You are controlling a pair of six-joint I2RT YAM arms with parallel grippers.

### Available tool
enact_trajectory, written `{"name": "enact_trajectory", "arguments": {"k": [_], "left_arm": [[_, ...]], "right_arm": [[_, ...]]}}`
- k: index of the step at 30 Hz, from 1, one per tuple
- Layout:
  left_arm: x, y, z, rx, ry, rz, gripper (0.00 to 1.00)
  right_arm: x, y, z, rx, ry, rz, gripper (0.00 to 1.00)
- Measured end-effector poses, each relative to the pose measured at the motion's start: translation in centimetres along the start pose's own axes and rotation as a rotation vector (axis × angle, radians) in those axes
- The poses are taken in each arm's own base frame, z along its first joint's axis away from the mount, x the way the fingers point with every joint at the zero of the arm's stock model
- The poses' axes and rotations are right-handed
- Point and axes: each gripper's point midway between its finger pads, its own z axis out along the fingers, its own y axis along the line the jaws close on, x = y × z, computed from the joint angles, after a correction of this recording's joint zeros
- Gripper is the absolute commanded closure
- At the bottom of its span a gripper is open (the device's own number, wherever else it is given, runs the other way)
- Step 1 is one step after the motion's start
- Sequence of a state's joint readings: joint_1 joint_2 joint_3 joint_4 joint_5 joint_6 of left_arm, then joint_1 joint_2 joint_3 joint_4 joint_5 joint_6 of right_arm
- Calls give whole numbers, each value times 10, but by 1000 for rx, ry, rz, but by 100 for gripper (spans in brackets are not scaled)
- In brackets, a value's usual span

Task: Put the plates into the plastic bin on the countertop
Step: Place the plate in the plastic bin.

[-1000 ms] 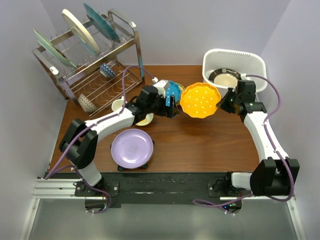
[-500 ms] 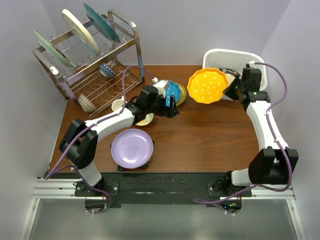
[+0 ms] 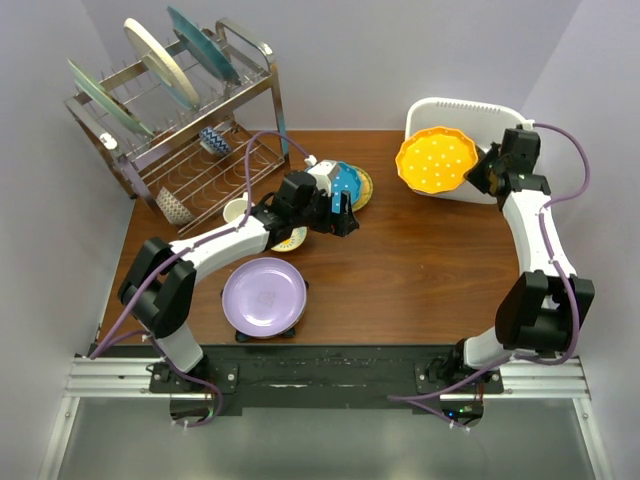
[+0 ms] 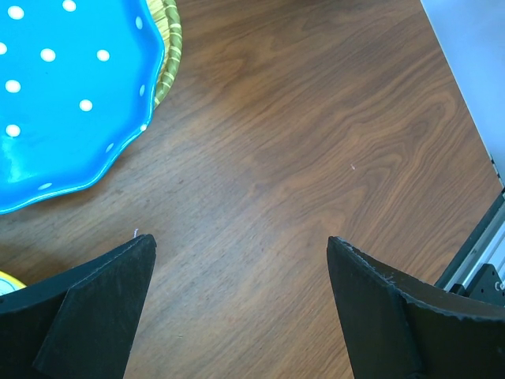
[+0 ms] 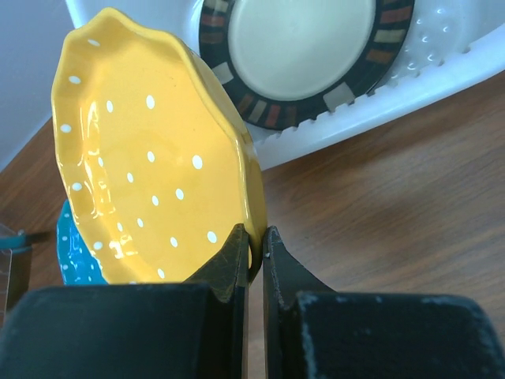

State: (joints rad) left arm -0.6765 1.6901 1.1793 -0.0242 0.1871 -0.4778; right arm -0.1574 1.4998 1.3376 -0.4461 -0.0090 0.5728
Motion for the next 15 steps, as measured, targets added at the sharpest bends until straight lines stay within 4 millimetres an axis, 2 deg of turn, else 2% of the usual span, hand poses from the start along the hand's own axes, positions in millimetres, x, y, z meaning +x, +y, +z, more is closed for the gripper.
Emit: {"name": "enact_trajectory", "arguments": {"k": [9,15], "left_arm": [[6,1,2,4,23,-4,5],[18,6,9,0,61,-11,5]], "right_arm": [[-23,-18,15,28,-49,92,100],[-41,-21,22,28,-87,131,100]]}}
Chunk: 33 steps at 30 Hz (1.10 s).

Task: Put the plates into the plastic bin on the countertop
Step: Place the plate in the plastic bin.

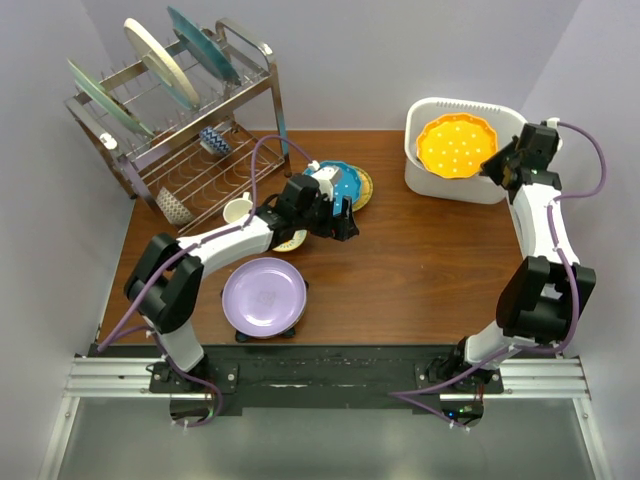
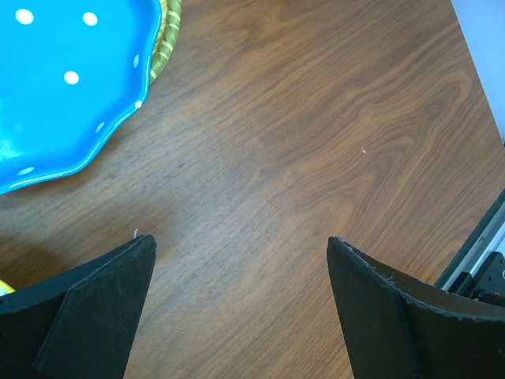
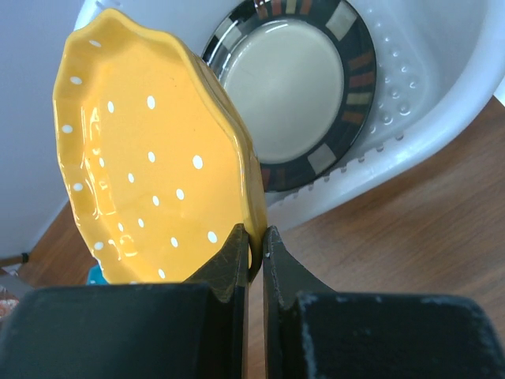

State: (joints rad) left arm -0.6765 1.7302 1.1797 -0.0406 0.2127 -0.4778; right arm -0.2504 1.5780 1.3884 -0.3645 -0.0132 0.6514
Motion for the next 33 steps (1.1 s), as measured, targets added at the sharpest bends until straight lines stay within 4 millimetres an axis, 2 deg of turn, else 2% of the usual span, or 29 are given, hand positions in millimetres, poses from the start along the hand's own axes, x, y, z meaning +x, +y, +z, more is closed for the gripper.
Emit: {"name": "enact_trajectory", "arguments": {"k": [17,25,33], "left_arm": [[1,1,1,-2,5,-1,5],[2,1,1,-2,5,-1,5],[2,1,1,-2,5,-1,5]], "right_arm": [[-21,3,31,-14,-107,67,100],[-18,-6,55,12,-123,81,100],[-1,-26,86,68,-96,80,100]]}}
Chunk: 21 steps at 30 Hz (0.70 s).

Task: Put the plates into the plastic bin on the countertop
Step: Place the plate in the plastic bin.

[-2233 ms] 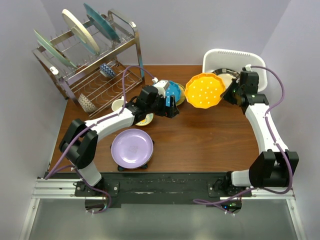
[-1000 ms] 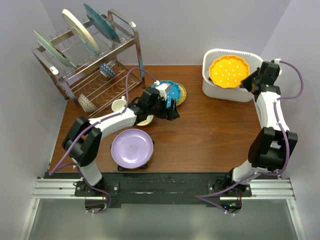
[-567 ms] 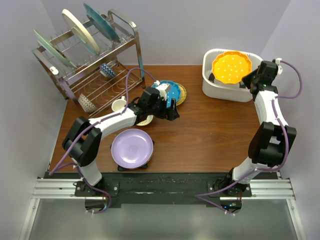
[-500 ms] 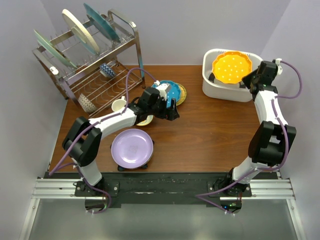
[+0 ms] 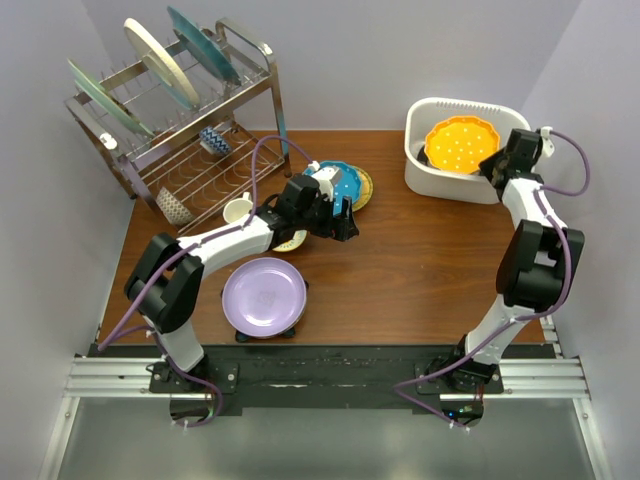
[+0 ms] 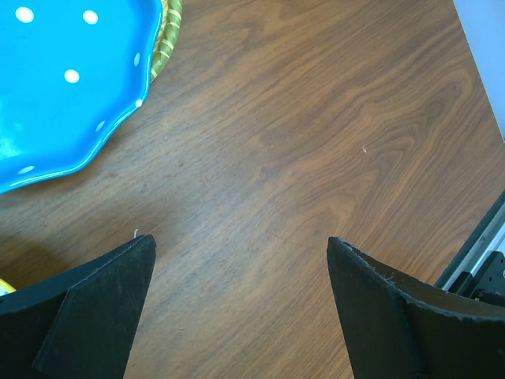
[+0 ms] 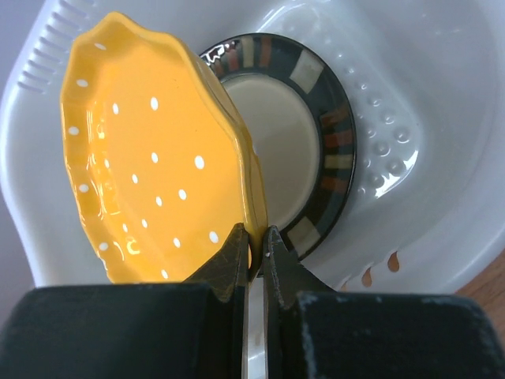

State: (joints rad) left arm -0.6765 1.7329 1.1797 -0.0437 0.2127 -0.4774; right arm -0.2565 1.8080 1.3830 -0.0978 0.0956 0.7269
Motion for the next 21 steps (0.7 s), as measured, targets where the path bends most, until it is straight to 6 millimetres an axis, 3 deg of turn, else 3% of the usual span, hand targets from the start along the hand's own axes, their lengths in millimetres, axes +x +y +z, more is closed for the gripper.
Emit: {"name": "enact_trajectory", "arguments": {"k": [11,21], "left_arm": [[1,1,1,-1,4,-1,5],[4,2,3,-4,11,-3,5]], "right_arm": [[1,2,21,-18,-20,7,100],[2,3,38,33,-38,-112,100]]}}
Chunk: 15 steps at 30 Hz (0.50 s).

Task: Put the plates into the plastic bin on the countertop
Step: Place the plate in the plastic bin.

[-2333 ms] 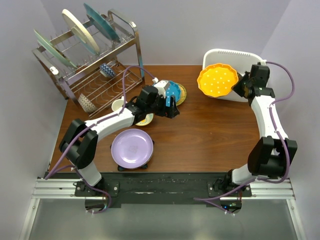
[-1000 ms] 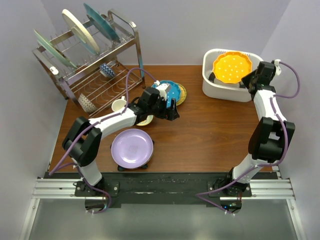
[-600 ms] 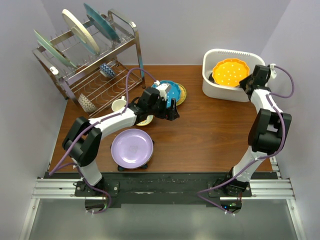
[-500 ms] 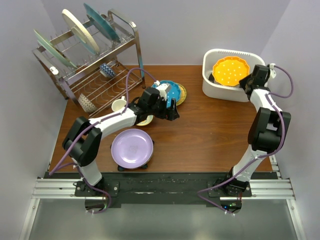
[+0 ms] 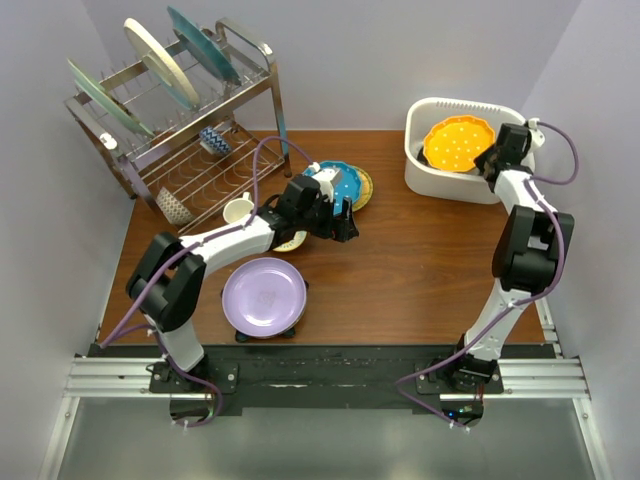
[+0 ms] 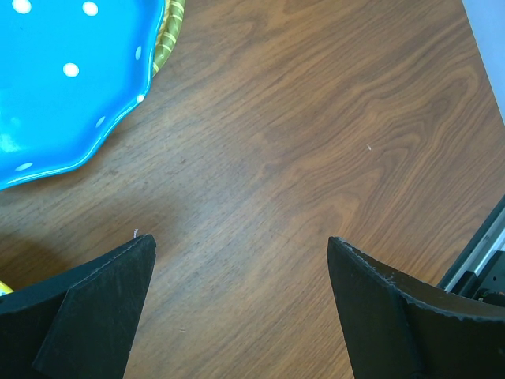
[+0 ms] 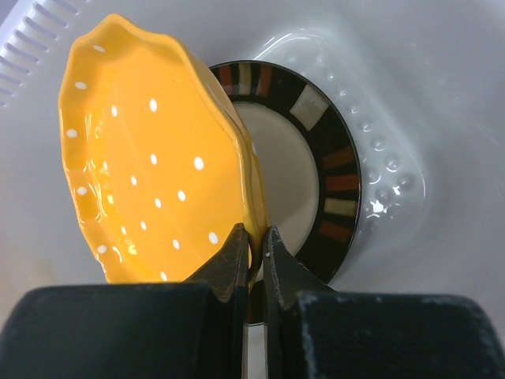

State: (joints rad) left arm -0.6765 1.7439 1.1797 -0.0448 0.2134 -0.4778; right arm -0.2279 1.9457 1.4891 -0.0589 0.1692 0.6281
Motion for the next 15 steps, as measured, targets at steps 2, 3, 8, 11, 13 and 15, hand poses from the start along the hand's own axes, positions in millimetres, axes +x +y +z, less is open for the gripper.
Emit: {"name": "enact_trajectory", "arguments": {"k": [2,3,8,11,13,15], "left_arm": [[1,1,0,-1,2,-1,5],[1,1,1,-2,3,0,5],[3,2,2,-5,9,-2,5],[4,2,2,-6,11,-2,5],[4,2,2,-6,11,-2,5],[4,2,2,-6,12,-3,5]], "right_arm": [[2,1,3,1,3,-17,100],[3,1,4,3,7,-27,100],[4,3,9,3,27,-62,99],[4,4,12,-1,31,-71,96],[6,7,14,-16,41,-75,96],[8,8,19,-24,48,-79,96]]}}
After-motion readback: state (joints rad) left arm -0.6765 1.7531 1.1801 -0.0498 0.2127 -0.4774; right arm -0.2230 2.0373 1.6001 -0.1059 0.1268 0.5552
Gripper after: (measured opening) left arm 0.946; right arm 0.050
